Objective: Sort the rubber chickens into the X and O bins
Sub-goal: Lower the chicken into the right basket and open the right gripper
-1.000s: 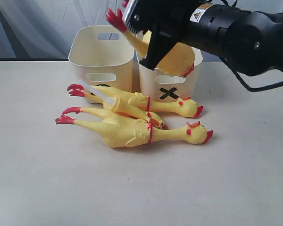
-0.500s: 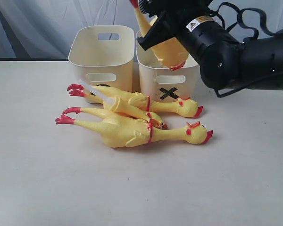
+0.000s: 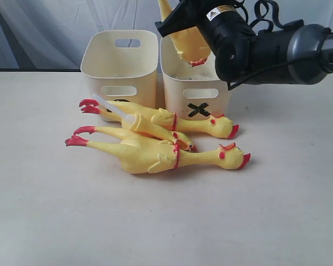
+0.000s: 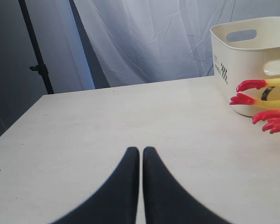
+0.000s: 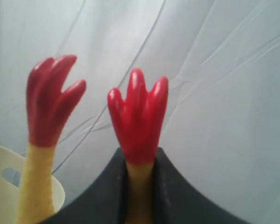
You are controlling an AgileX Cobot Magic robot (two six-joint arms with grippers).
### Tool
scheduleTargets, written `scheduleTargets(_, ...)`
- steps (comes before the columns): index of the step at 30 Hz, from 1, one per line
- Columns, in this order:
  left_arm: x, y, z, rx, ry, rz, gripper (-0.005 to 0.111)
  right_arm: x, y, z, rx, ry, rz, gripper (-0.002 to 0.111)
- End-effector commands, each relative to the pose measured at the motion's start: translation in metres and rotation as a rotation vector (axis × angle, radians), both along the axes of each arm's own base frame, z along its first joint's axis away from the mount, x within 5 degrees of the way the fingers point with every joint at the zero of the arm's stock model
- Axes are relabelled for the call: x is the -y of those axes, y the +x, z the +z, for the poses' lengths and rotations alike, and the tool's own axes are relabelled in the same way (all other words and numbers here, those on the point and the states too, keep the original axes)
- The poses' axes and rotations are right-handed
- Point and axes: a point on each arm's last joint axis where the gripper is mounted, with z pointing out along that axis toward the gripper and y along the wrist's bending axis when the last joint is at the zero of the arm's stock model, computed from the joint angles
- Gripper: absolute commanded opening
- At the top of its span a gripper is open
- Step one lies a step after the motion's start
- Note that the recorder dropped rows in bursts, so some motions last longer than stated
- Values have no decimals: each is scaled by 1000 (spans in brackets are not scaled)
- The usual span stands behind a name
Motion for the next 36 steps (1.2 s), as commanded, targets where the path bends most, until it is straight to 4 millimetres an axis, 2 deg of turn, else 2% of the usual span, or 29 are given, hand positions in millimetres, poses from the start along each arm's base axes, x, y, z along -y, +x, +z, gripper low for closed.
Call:
scheduleTargets(1, 0, 0, 0, 6, -6, 2, 4, 2, 13, -12, -27, -67, -24, -1)
scheduleTargets(6, 0, 0, 0, 6, -6, 2, 4, 7, 23, -25, -82, -111, -60, -1)
scheduleTargets(9, 0, 0, 0, 6, -6, 2, 4, 19, 30, -34, -143, -80, -105, -1)
scheduleTargets(11, 0, 0, 0, 6, -6, 2, 4, 24, 32, -35, -160, -60, -123, -1)
scheduleTargets(20, 0, 0, 0, 6, -6, 2, 4, 23, 32, -36, -179, -60, -115, 1)
scheduleTargets(24, 0, 0, 0, 6, -6, 2, 4, 23, 32, -36, -179, -55, -117, 39)
scheduleTargets(25, 0, 0, 0, 6, -6, 2, 4, 24, 32, -36, -174, -50, -121, 55)
scheduleTargets(26, 0, 0, 0, 6, -6, 2, 4, 24, 32, -35, -171, -39, -124, 61)
scheduleTargets(27, 0, 0, 0, 6, -6, 2, 4, 25, 32, -35, -169, -29, -129, 64)
scheduleTargets(32, 0, 0, 0, 6, -6, 2, 4, 24, 30, -29, -159, -22, -125, 64)
scheduleTargets(36, 0, 0, 0, 6, -6, 2, 4, 25, 25, -15, -173, 8, -113, 64)
